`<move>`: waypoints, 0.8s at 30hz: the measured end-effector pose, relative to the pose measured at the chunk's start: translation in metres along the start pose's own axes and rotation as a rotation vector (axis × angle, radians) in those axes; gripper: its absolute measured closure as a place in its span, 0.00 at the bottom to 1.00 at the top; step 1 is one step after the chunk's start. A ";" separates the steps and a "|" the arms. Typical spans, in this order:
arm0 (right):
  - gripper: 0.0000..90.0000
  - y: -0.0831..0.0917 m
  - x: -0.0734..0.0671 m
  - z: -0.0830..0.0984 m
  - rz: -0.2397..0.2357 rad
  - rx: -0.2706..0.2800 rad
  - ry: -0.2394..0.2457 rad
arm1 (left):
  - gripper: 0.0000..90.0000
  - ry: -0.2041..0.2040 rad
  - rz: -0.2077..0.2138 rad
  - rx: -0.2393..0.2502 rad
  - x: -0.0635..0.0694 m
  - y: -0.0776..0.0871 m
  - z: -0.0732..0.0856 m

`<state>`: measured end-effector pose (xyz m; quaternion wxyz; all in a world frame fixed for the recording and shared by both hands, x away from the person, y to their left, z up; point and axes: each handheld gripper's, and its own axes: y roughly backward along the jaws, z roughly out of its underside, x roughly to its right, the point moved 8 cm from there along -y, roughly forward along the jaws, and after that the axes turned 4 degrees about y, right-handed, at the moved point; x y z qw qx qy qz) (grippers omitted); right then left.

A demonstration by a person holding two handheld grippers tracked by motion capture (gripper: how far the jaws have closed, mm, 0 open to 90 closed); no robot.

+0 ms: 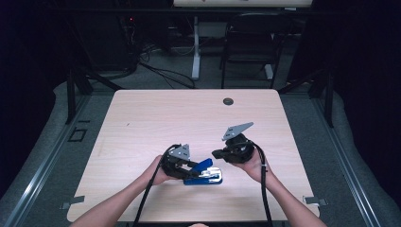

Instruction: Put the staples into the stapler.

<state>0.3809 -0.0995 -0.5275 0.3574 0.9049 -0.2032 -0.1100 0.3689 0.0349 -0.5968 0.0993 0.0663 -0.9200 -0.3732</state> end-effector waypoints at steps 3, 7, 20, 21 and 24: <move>1.00 0.000 -0.008 -0.008 -0.015 0.010 0.022 | 0.71 0.006 0.003 0.005 0.001 -0.002 0.000; 1.00 -0.008 -0.018 -0.006 -0.038 -0.042 0.056 | 0.71 0.012 0.002 0.001 0.001 -0.003 0.000; 1.00 -0.030 -0.011 0.027 -0.047 -0.205 0.011 | 0.37 0.105 -0.095 0.000 -0.018 0.013 0.009; 1.00 -0.032 -0.011 0.028 -0.046 -0.215 0.009 | 0.35 0.114 -0.098 0.012 -0.019 0.016 0.009; 1.00 -0.032 -0.011 0.031 -0.046 -0.223 0.003 | 0.29 0.133 -0.132 0.033 -0.025 0.024 0.011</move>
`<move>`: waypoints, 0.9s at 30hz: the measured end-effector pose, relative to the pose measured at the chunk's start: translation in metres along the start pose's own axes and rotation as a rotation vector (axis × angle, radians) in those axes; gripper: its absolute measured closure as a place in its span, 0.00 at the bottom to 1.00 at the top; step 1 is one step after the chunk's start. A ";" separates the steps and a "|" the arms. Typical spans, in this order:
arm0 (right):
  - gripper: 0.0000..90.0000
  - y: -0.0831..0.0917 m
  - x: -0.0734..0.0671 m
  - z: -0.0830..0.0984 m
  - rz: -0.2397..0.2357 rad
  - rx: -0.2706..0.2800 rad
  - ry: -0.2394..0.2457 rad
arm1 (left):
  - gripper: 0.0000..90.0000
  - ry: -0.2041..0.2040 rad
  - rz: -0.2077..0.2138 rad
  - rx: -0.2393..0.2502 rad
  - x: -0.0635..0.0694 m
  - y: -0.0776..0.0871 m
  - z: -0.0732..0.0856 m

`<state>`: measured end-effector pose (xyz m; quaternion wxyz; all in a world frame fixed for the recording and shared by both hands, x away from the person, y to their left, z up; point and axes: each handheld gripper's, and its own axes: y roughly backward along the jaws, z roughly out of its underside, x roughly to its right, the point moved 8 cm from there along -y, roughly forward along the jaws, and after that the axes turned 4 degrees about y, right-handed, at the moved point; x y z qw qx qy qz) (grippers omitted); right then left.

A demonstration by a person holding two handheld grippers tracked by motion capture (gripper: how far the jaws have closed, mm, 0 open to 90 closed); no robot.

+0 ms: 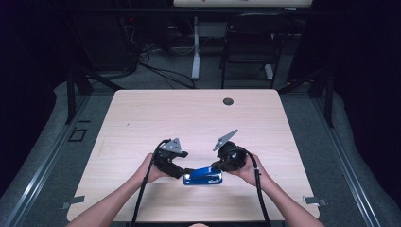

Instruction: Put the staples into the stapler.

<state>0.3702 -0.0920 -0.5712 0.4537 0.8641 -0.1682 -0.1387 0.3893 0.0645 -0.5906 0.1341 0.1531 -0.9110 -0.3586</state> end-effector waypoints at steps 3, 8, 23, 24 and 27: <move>1.00 0.001 0.001 0.001 -0.001 -0.004 -0.006 | 0.23 0.028 -0.045 0.020 -0.009 0.009 0.002; 1.00 0.001 0.002 0.002 0.001 -0.014 -0.017 | 0.18 0.083 -0.129 0.043 -0.024 0.022 0.005; 1.00 -0.003 0.004 0.008 0.008 -0.048 -0.025 | 0.14 0.230 -0.276 0.056 -0.058 0.047 0.018; 1.00 -0.003 0.004 0.009 0.007 -0.049 -0.025 | 0.14 0.239 -0.280 0.061 -0.059 0.048 0.018; 1.00 -0.003 0.004 0.008 0.010 -0.049 -0.023 | 0.13 0.268 -0.296 0.065 -0.064 0.052 0.020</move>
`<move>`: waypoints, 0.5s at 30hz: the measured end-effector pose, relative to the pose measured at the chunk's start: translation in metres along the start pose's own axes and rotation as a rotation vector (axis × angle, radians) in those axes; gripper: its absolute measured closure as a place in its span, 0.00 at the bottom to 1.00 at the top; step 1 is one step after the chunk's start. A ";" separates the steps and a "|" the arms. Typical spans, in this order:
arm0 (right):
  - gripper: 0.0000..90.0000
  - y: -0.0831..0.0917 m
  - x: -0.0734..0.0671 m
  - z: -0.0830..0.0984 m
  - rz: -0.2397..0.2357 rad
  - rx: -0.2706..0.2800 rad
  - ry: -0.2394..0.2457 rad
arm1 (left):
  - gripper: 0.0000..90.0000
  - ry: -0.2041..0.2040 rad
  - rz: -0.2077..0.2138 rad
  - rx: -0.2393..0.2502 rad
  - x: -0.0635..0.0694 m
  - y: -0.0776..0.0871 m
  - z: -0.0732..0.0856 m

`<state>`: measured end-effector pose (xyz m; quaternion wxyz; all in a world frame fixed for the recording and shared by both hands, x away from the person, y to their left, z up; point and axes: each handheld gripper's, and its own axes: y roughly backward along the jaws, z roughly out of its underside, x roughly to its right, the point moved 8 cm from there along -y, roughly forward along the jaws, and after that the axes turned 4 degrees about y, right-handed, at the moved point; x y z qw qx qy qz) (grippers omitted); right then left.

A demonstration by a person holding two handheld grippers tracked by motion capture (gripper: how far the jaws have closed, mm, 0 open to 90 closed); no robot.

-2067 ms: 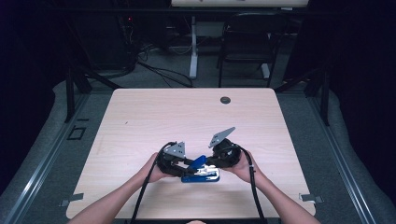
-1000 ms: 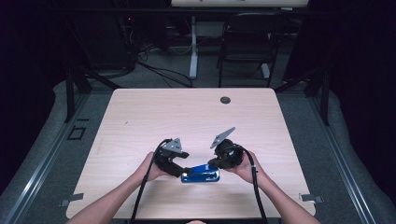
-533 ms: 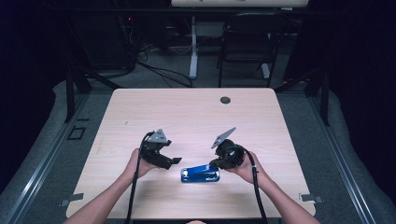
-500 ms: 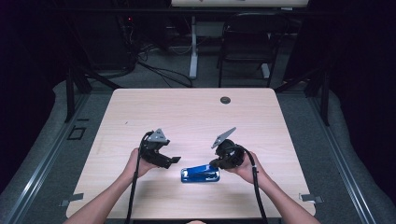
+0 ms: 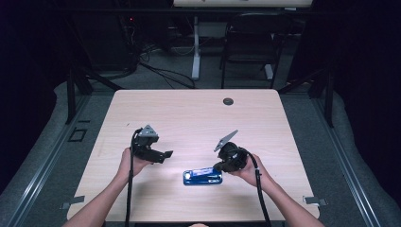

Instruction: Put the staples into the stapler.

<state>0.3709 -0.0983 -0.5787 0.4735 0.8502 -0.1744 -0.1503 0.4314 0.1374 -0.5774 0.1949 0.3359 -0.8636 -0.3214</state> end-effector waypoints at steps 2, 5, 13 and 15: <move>1.00 0.000 0.000 0.000 0.000 0.000 -0.002 | 0.13 0.015 -0.017 0.004 -0.003 0.001 0.000; 1.00 0.000 0.000 0.000 -0.006 0.004 -0.012 | 0.12 0.026 -0.026 0.012 -0.006 0.002 0.000; 1.00 -0.002 0.001 0.003 0.002 -0.013 -0.017 | 0.12 0.035 -0.024 0.009 -0.009 0.002 0.000; 1.00 -0.002 0.003 0.004 -0.021 -0.001 -0.037 | 0.12 0.034 -0.024 0.011 -0.009 0.002 0.000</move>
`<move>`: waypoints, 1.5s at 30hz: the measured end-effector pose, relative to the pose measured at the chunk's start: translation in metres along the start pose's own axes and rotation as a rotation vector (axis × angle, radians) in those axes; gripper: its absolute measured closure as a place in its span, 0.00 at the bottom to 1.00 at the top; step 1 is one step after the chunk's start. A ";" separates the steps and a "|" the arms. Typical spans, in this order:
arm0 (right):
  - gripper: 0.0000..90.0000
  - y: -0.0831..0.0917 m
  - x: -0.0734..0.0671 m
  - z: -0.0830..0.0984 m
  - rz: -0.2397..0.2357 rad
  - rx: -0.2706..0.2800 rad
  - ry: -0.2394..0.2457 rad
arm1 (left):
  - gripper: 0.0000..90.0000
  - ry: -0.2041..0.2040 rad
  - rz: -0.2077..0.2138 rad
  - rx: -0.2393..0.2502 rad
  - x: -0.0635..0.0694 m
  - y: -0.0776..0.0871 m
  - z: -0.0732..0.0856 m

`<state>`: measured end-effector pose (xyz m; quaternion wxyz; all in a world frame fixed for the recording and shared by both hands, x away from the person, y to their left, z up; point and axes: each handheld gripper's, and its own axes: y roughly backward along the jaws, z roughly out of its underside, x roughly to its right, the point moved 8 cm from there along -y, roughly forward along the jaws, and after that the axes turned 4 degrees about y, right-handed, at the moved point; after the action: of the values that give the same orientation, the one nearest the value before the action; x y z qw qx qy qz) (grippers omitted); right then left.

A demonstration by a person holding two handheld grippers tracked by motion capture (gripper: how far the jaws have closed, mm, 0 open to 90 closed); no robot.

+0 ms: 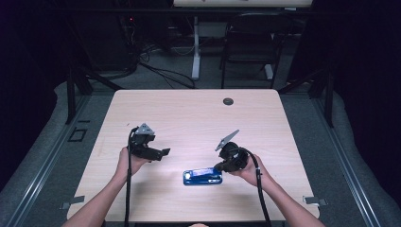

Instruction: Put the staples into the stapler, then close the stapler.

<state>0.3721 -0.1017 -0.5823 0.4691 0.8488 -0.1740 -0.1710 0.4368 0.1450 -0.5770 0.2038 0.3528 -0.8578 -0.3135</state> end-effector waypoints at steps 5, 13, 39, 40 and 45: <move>1.00 0.000 -0.001 -0.001 0.001 -0.005 0.009 | 0.12 0.002 0.006 -0.004 0.000 -0.001 0.000; 1.00 0.000 0.000 -0.001 0.011 -0.002 0.010 | 0.12 -0.003 0.012 -0.011 0.000 -0.001 0.000; 0.32 0.046 0.059 0.007 0.244 0.150 -0.133 | 0.08 0.006 -0.038 -0.016 -0.011 0.001 0.002; 0.28 0.048 0.063 0.009 0.259 0.149 -0.148 | 0.07 0.008 -0.034 -0.019 -0.011 0.001 0.002; 0.13 0.065 0.082 0.028 0.336 0.164 -0.222 | 0.05 0.027 -0.049 -0.018 -0.017 0.003 0.003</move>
<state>0.4228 -0.1923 -0.5512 0.3985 0.8191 -0.3770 -0.1680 0.4449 0.1606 -0.5797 0.2108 0.3759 -0.8433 -0.3212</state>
